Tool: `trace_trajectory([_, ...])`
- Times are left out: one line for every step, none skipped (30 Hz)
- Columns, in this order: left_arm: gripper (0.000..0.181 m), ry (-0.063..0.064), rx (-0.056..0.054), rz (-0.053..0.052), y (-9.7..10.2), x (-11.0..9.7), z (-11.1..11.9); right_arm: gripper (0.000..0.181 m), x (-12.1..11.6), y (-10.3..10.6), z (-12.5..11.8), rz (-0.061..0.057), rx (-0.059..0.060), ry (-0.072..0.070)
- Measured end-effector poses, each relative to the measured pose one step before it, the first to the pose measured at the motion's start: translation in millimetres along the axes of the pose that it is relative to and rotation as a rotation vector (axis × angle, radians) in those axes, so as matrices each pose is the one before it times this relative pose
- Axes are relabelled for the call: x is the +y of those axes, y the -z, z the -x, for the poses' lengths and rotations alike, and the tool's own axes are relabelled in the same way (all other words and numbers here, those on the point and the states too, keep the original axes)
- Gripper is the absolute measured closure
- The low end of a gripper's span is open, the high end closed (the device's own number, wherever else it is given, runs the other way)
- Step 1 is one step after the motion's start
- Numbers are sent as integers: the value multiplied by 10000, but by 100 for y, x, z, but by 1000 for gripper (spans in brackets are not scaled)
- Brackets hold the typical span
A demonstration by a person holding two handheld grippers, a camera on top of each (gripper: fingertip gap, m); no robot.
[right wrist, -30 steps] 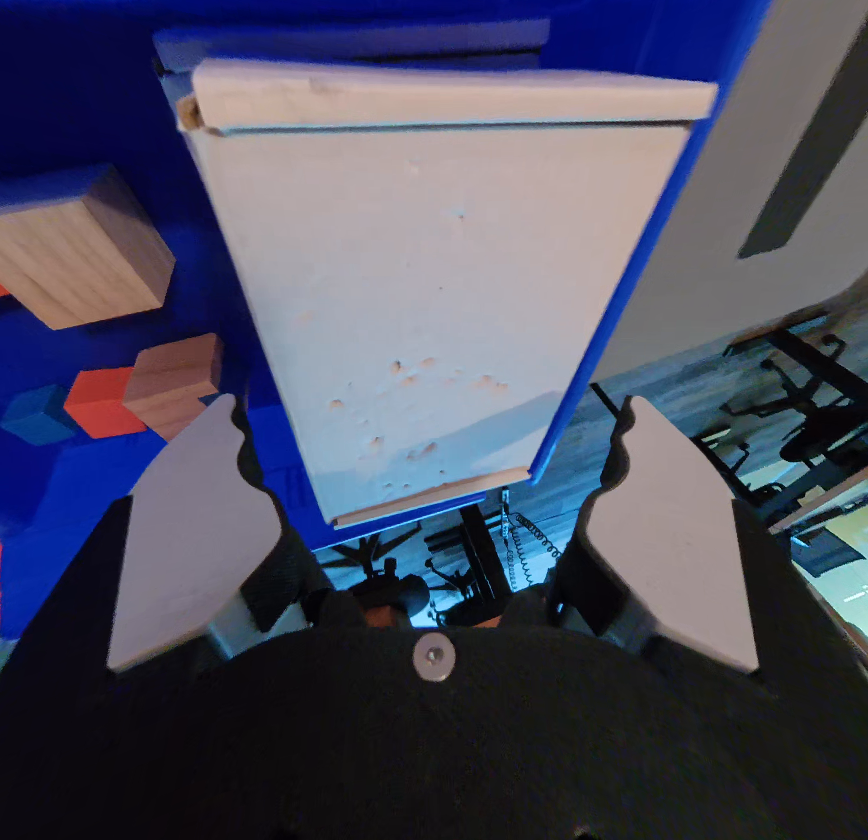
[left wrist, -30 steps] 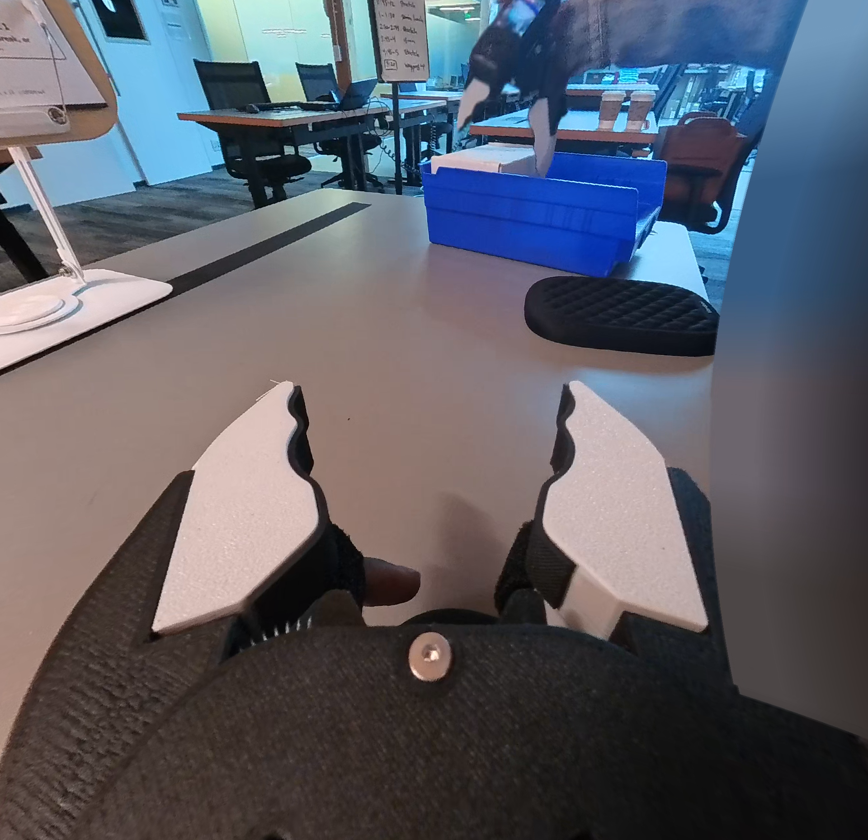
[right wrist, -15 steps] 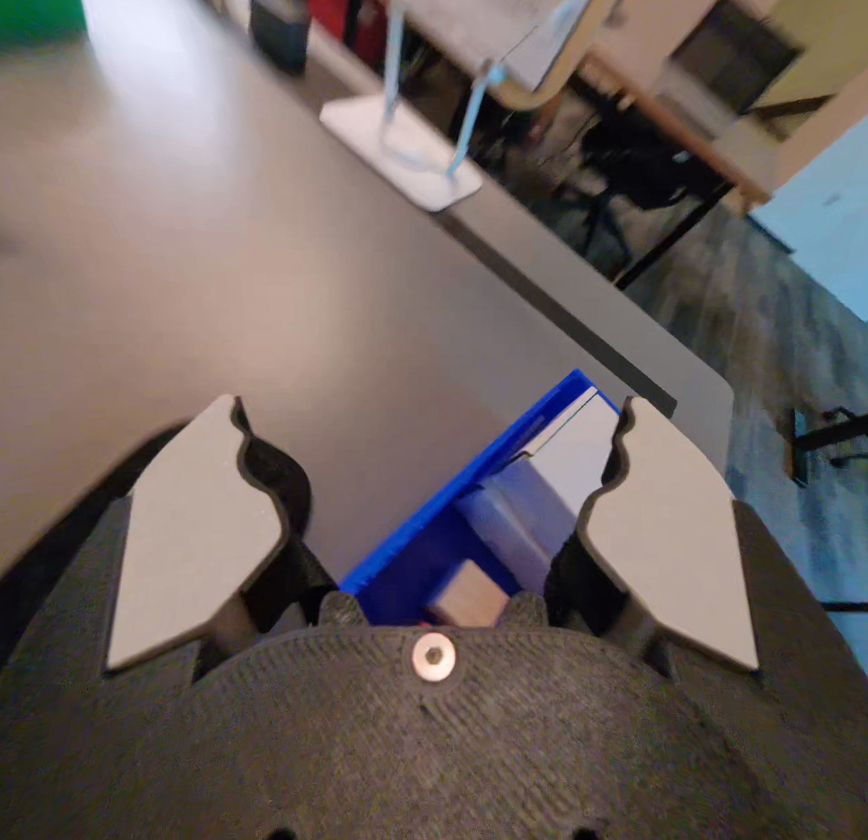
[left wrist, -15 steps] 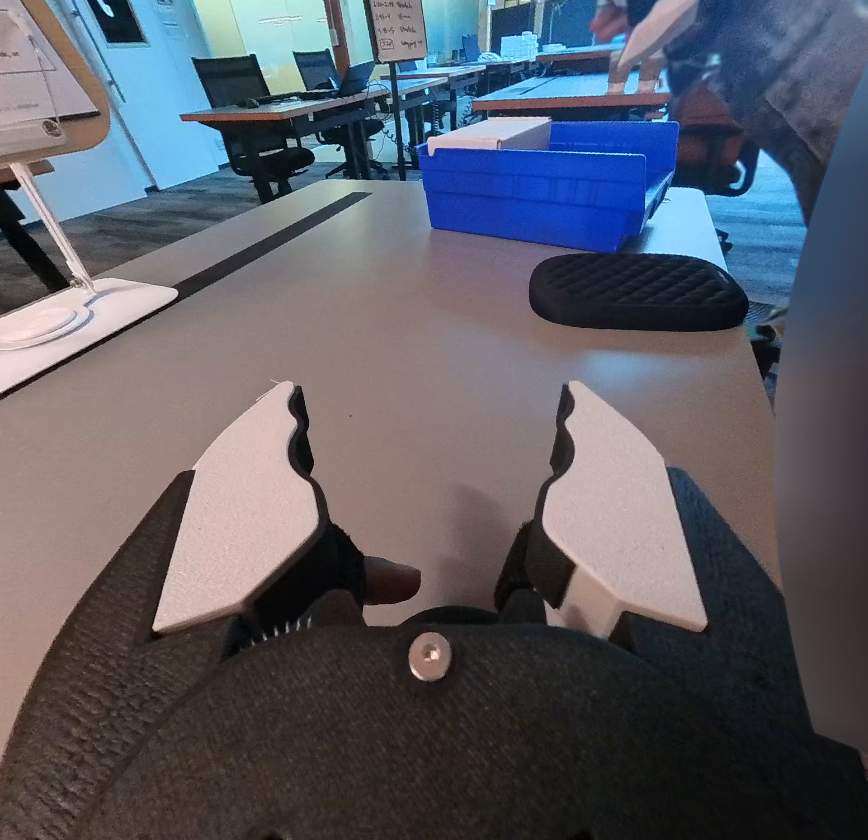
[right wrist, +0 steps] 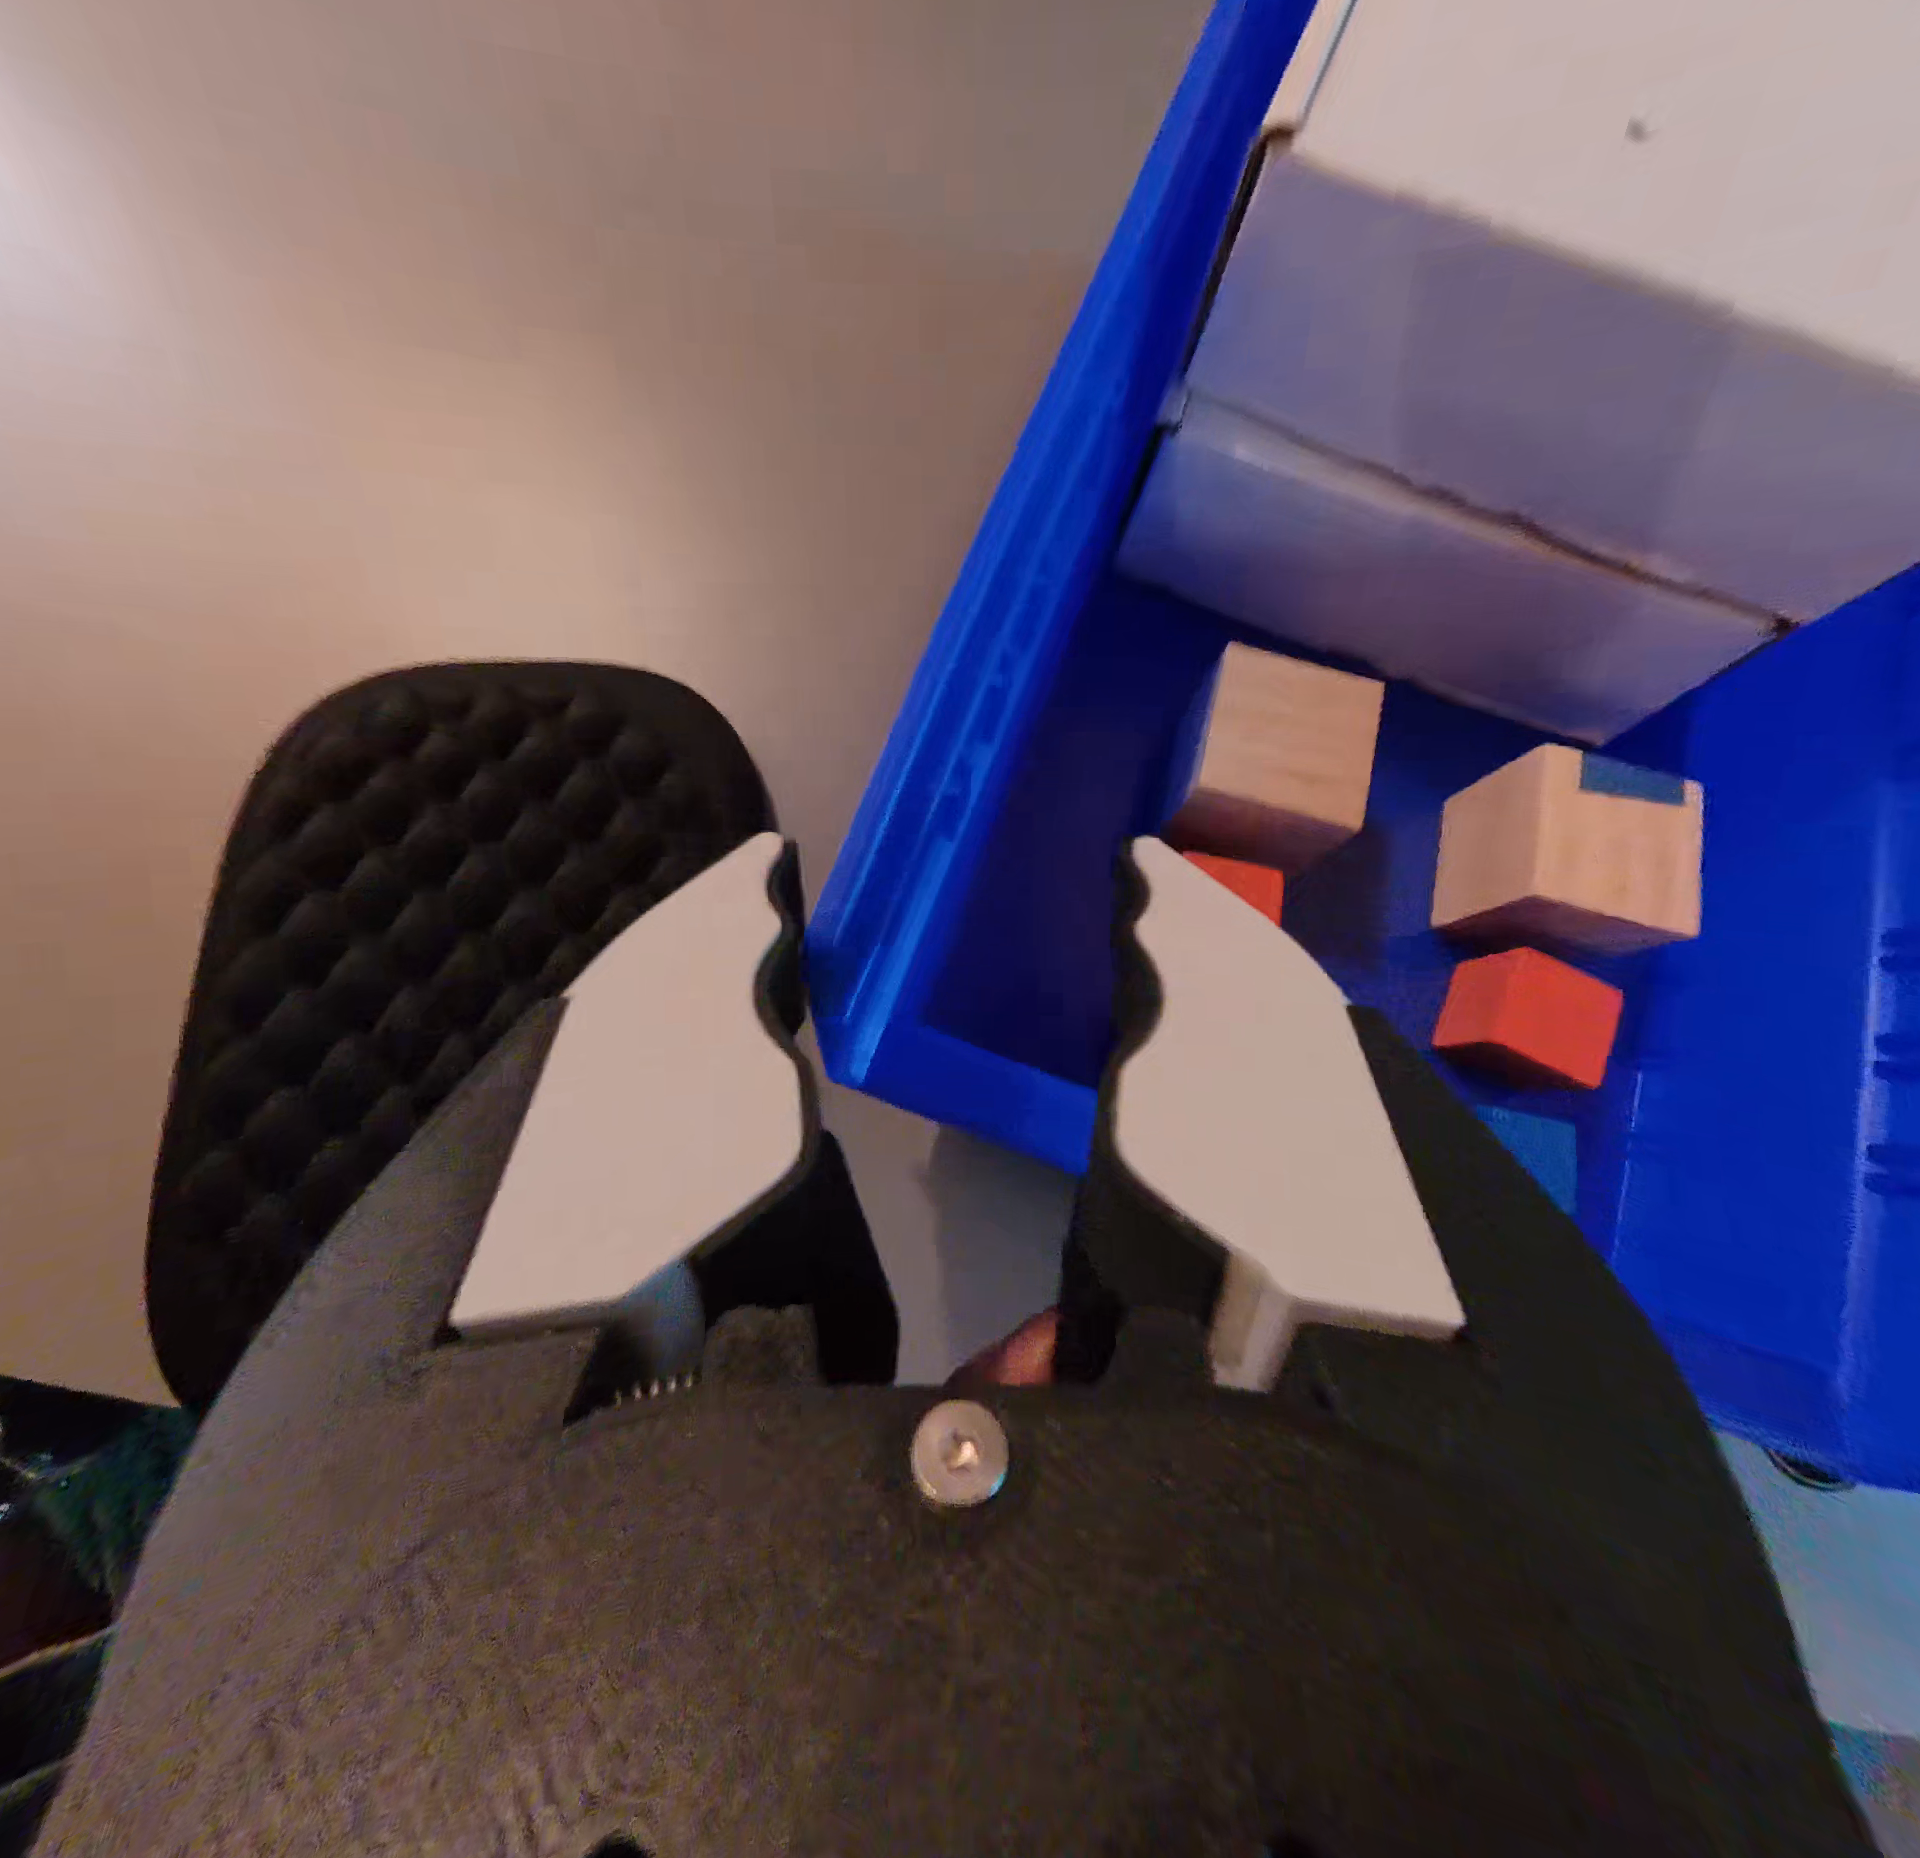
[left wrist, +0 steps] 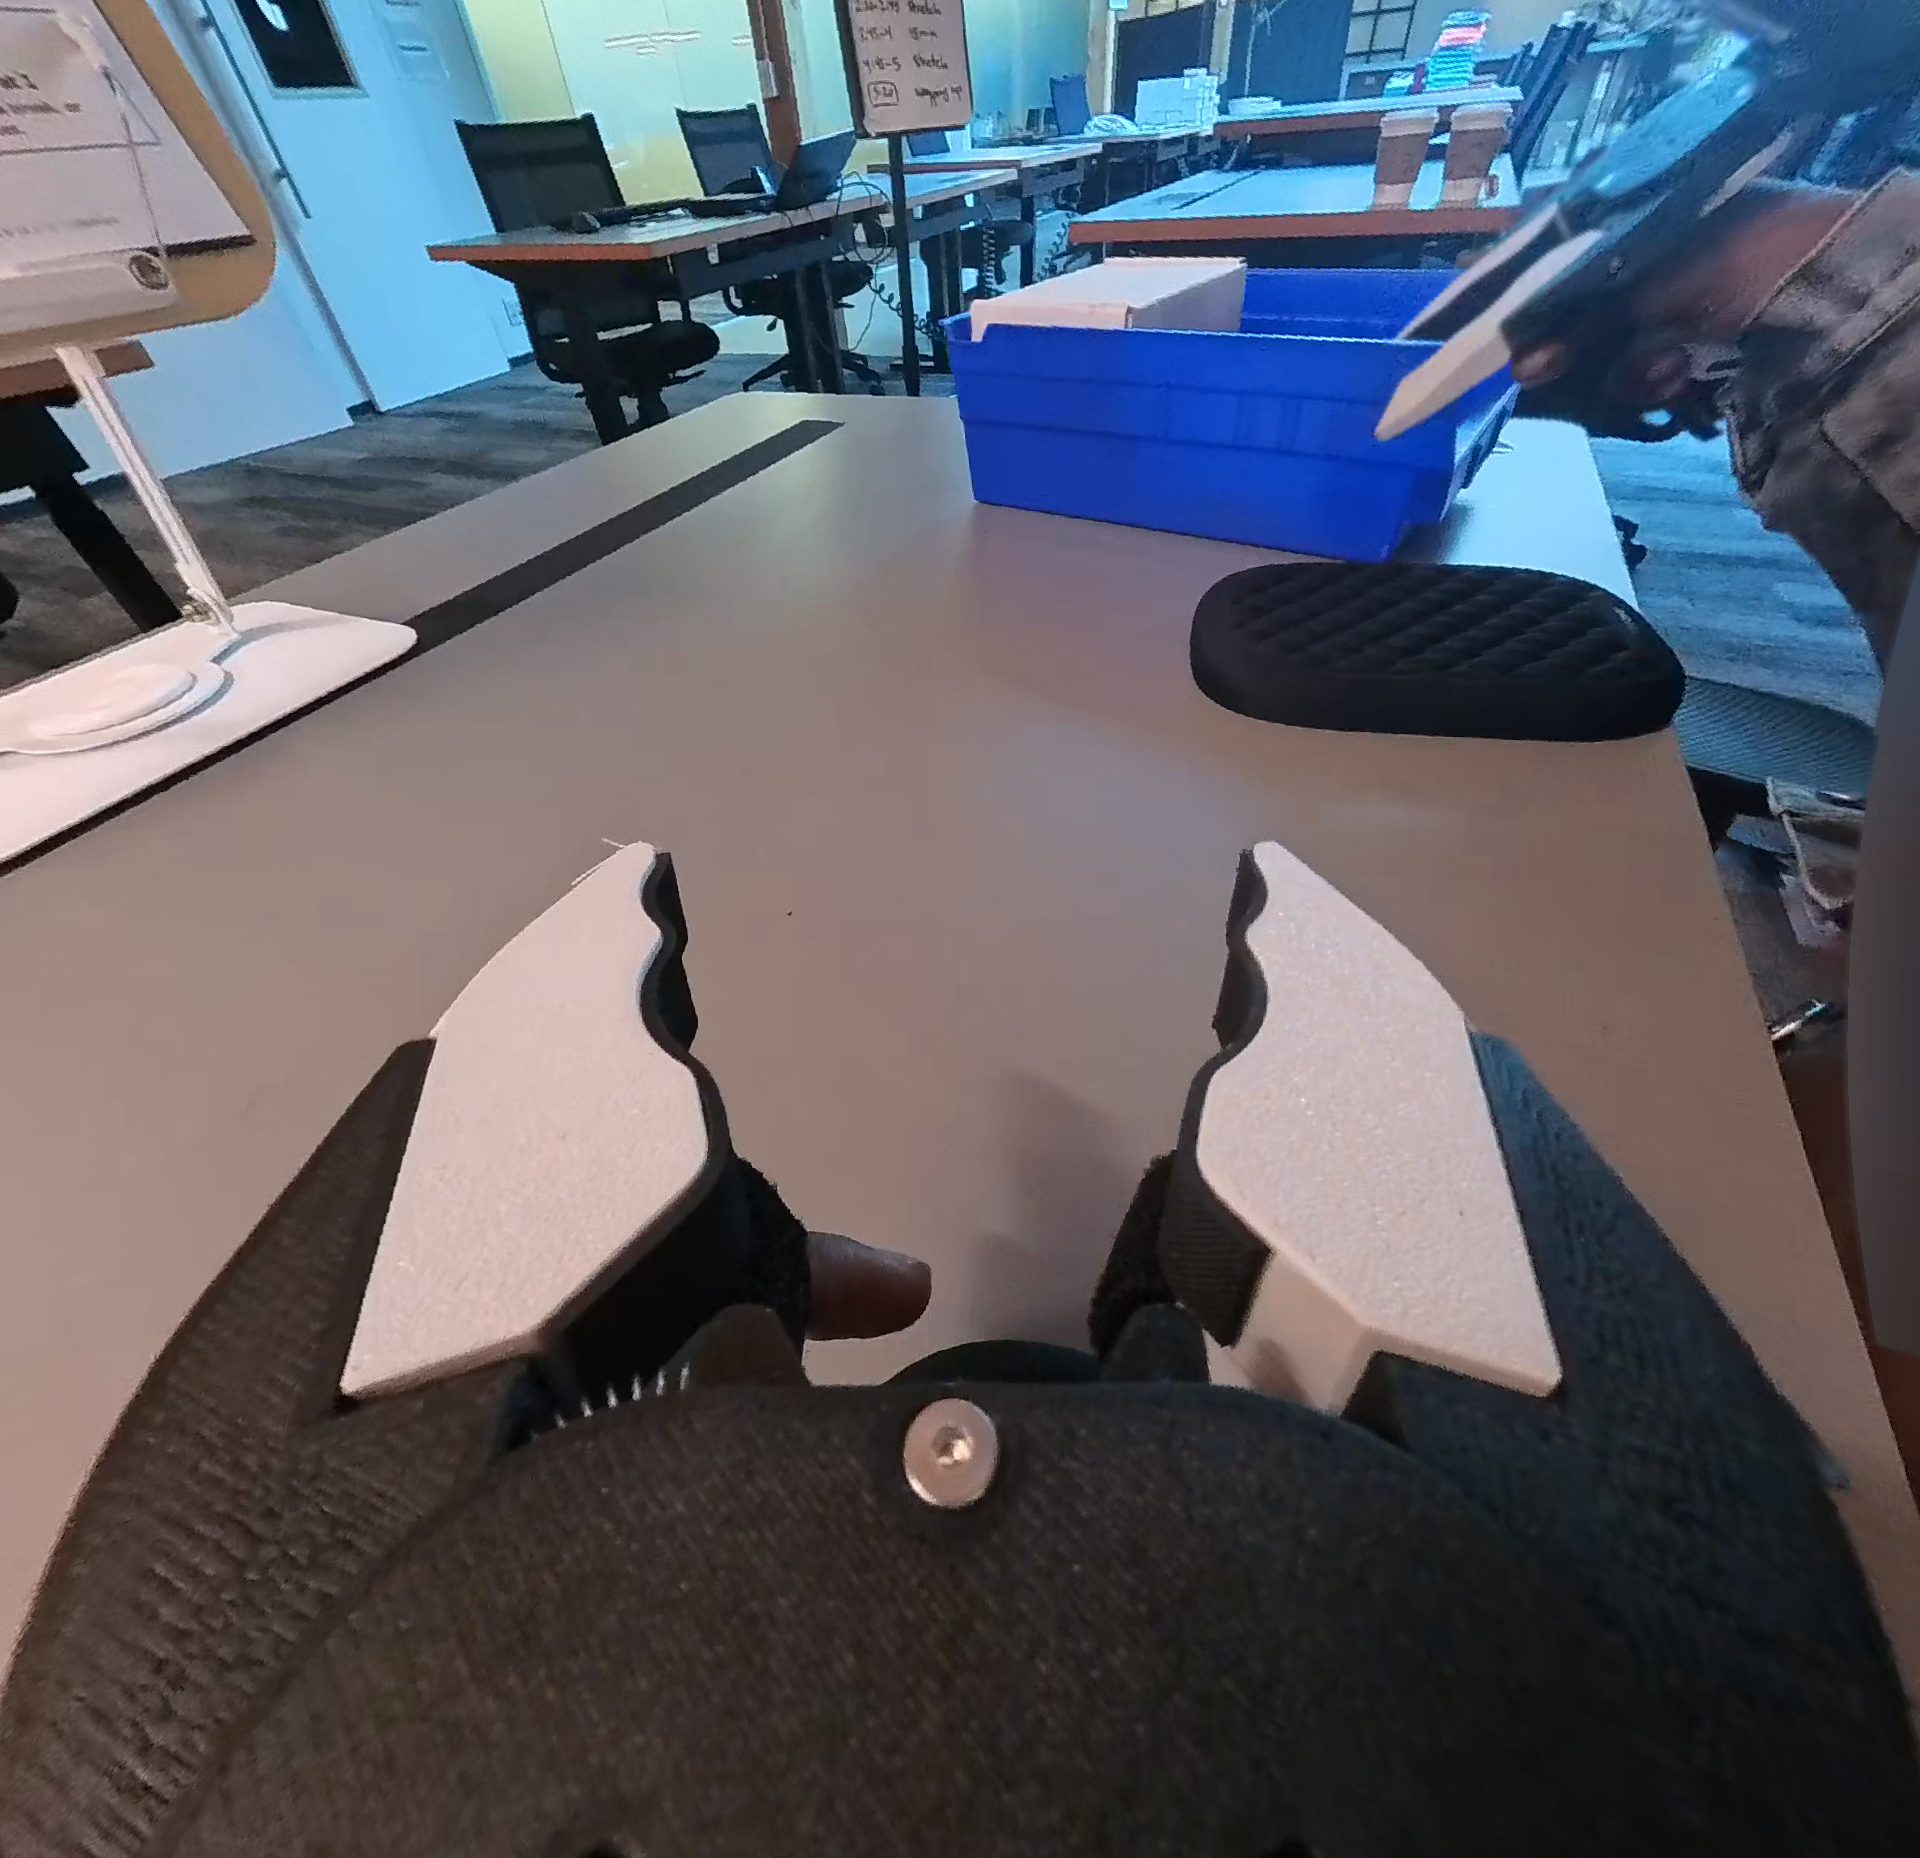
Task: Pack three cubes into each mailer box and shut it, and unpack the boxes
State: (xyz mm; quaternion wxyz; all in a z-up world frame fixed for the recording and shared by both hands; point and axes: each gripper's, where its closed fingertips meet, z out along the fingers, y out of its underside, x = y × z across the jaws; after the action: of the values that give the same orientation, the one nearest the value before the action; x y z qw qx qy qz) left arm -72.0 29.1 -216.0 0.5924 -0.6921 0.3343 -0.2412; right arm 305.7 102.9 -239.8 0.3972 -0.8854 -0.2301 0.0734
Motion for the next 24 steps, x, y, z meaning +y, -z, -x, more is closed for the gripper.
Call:
trace_trajectory([82,44,3,10,-3,15,36,128,67,-256,301,69,-142,131])
trace_trajectory([82,28,-1,22,-25,34,26,137,-87,-163,409,-14,-158,156])
trace_trajectory([83,5,-7,28,-25,48,7,146,-51,-169,356,42,-94,229])
trace_trajectory([83,-16,-5,35,-36,53,-8,155,-37,-201,278,70,-2,262])
trace_trajectory([83,-33,13,42,-44,47,-47,157,-93,-157,-142,60,275,282])
trace_trajectory([83,-42,20,37,-34,42,-63,158,-109,-174,-92,54,247,271])
trace_trajectory([83,-52,34,29,-27,33,-90,159,-168,-209,-66,3,186,204])
trace_trajectory([83,-58,39,20,-22,33,-93,160,-253,-271,-26,-36,95,53])
trace_trajectory([83,-51,14,16,-15,8,-72,161,-286,-306,10,-37,15,-64])
trace_trajectory([83,-45,8,14,-10,19,-48,162,-268,-302,59,-6,-20,-109])
trace_trajectory([83,-46,11,10,-4,5,-58,162,-265,-275,57,4,-3,-49])
trace_trajectory([83,-44,-7,3,2,7,-38,162,-267,-255,100,-24,-24,27])
trace_trajectory([83,-42,-26,-1,1,-8,-14,162,-242,-220,135,-23,-46,0])
trace_trajectory([83,-44,-31,8,-5,1,-5,162,-180,-171,145,24,-43,55])
trace_trajectory([83,-45,-28,23,-25,23,-8,162,-163,-135,130,31,-35,97])
trace_trajectory([83,-47,-15,39,-30,49,-36,162,-171,-135,169,18,-54,71])
trace_trajectory([83,-50,-4,53,-53,60,-39,162,-206,-164,171,-11,-80,42])
trace_trajectory([83,-58,18,56,-47,72,-84,161,-229,-195,162,-38,-82,10])
trace_trajectory([83,-82,59,46,-49,57,-142,161,-213,-185,93,-7,-54,-26])
trace_trajectory([83,-101,66,37,-30,45,-167,161,-186,-195,57,43,-25,18])
trace_trajectory([83,-97,18,36,-33,40,-122,161,-205,-210,44,56,-3,55])
trace_trajectory([83,-87,-9,35,-32,42,-66,161,-240,-240,82,73,3,57])
trace_trajectory([82,-81,-8,37,-35,30,-76,161,-279,-270,118,80,14,98])
trace_trajectory([82,-77,2,38,-33,35,-64,160,-320,-290,171,75,21,126])
